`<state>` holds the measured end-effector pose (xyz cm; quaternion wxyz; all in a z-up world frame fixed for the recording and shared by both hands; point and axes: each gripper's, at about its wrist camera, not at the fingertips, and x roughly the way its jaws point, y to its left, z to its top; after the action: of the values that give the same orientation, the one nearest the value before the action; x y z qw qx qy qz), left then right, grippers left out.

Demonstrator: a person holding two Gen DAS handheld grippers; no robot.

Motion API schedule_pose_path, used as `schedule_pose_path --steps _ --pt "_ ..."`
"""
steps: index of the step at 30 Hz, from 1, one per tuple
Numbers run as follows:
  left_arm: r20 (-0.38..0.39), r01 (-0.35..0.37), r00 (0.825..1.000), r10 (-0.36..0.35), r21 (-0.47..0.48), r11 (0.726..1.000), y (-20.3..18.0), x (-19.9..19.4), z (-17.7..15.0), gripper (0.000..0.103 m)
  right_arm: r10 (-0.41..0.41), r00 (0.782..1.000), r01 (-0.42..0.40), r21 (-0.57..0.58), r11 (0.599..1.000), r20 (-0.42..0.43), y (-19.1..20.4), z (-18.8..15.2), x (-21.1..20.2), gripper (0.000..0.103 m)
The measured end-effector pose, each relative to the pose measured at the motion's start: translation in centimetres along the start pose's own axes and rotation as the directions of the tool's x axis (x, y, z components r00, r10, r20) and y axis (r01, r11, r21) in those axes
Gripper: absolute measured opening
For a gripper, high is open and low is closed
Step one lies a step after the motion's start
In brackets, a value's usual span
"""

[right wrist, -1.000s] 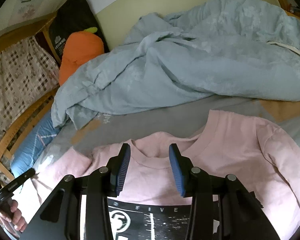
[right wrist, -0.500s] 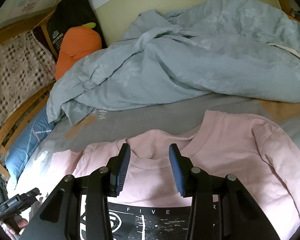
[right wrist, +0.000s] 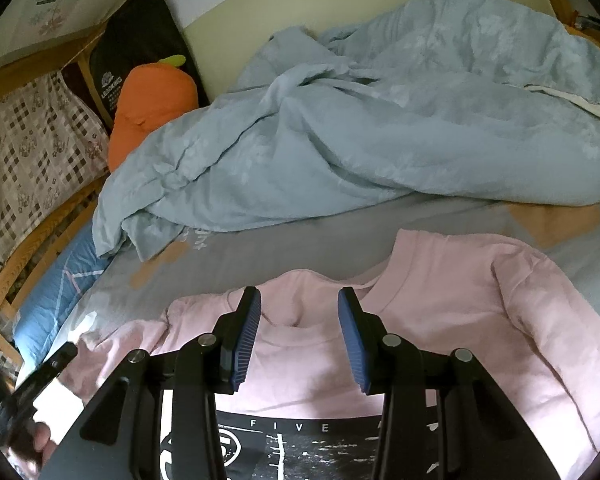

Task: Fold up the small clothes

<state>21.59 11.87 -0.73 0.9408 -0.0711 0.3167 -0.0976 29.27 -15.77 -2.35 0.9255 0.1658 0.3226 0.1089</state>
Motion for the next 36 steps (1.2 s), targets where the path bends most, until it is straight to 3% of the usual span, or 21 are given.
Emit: schedule_pose_path --steps 2,4,6,9,11,13,14,16,20,22,24,25,27,28,29,30,31,32,33,34,36 --pt "-0.078 0.071 0.995 -0.061 0.122 0.99 -3.2 0.5 -1.2 0.002 0.006 1.0 -0.006 0.01 1.0 0.0 -0.2 0.1 -0.1 0.041" --pt "-0.136 0.1 0.988 -0.073 0.203 0.974 -5.7 0.8 -2.7 0.002 0.006 1.0 -0.006 0.015 1.0 -0.001 -0.3 0.1 -0.1 0.041" --pt "-0.198 0.137 0.976 -0.088 0.247 0.959 -7.4 1.3 -4.2 0.003 0.006 1.0 -0.006 0.021 1.0 0.0 -0.5 0.2 -0.2 0.041" --pt "-0.233 0.13 0.97 -0.064 0.28 0.951 -8.1 1.3 -5.6 0.004 0.009 1.0 -0.009 0.025 1.0 -0.001 -0.7 0.3 -0.3 0.041" --pt "-0.225 0.146 0.97 -0.088 0.251 0.957 -7.5 0.6 -5.5 0.011 0.011 1.0 -0.011 0.028 1.0 0.001 -0.7 0.3 -0.4 0.041" --pt "-0.191 0.148 0.976 -0.106 0.22 0.964 -6.8 -0.3 -5.0 0.044 0.017 1.0 -0.017 0.03 0.999 0.0 -0.8 0.3 -0.5 0.041" --pt "-0.162 0.141 0.981 -0.109 0.206 0.968 -6.4 -1.0 -4.5 0.048 0.026 1.0 -0.025 0.028 0.999 -0.007 -0.8 0.4 -0.4 0.041" --pt "-0.113 0.114 0.989 -0.094 0.185 0.976 -5.3 -1.9 -2.9 0.049 0.05 0.998 -0.05 0.017 0.999 -0.031 -0.5 0.3 -0.2 0.042" --pt "-0.1 -0.035 0.994 0.042 0.071 0.997 -1.7 -0.1 1.5 0.049 0.115 0.986 -0.117 -0.01 0.993 -0.119 0.5 -0.4 0.9 0.042" --pt "-0.163 -0.032 0.986 0.028 -0.017 0.999 0.5 2.5 3.5 0.05 0.166 0.964 -0.178 -0.04 0.983 -0.207 1.6 -1.2 2.0 0.042" --pt "-0.274 0.066 0.955 -0.113 -0.174 0.983 3.3 6.7 5.3 0.051 0.22 0.914 -0.251 -0.048 0.967 -0.34 2.6 -2.3 3.7 0.042" --pt "-0.309 0.081 0.937 -0.164 -0.263 0.961 4.7 8.7 5.7 0.051 0.24 0.893 -0.271 -0.027 0.962 -0.381 2.7 -2.9 4.2 0.042" --pt "-0.35 0.064 0.916 -0.196 -0.354 0.933 6.5 12.0 6.2 0.049 0.297 0.852 -0.299 0.065 0.952 -0.43 2.4 -3.6 5.2 0.042" --pt "-0.368 0.067 0.906 -0.207 -0.359 0.931 6.8 13.2 6.3 0.049 0.302 0.841 -0.299 0.08 0.951 -0.448 2.3 -3.9 5.6 0.042" --pt "-0.389 0.057 0.899 -0.2 -0.348 0.936 6.9 14.5 6.3 0.048 0.282 0.844 -0.285 0.064 0.956 -0.455 2.4 -4.0 5.8 0.042" --pt "-0.398 0.049 0.898 -0.189 -0.335 0.941 6.7 15.0 5.9 0.041 0.241 0.851 -0.259 0.026 0.966 -0.467 2.6 -4.3 6.0 0.042" --pt "-0.398 0.058 0.897 -0.191 -0.324 0.944 6.4 15.4 5.7 0.021 0.217 0.851 -0.246 0.001 0.969 -0.478 3.0 -4.5 6.3 0.042" --pt "-0.398 0.083 0.894 -0.208 -0.309 0.948 5.9 15.7 5.6 0.009 0.209 0.852 -0.244 -0.011 0.97 -0.48 3.2 -4.7 6.4 0.039" --pt "-0.403 0.116 0.887 -0.228 -0.284 0.952 5.3 16.1 5.5 0.004 0.207 0.855 -0.245 -0.019 0.969 -0.476 3.4 -4.8 6.5 0.031" --pt "-0.401 0.105 0.897 -0.187 -0.219 0.97 4.4 16.1 5.5 0.004 0.206 0.856 -0.252 -0.034 0.967 -0.474 3.7 -4.8 6.6 0.0" --pt "-0.349 0.029 0.935 -0.055 -0.077 0.997 3.1 15.5 5.9 0.004 0.178 0.872 -0.24 -0.081 0.967 -0.456 4.2 -4.8 6.5 0.001"
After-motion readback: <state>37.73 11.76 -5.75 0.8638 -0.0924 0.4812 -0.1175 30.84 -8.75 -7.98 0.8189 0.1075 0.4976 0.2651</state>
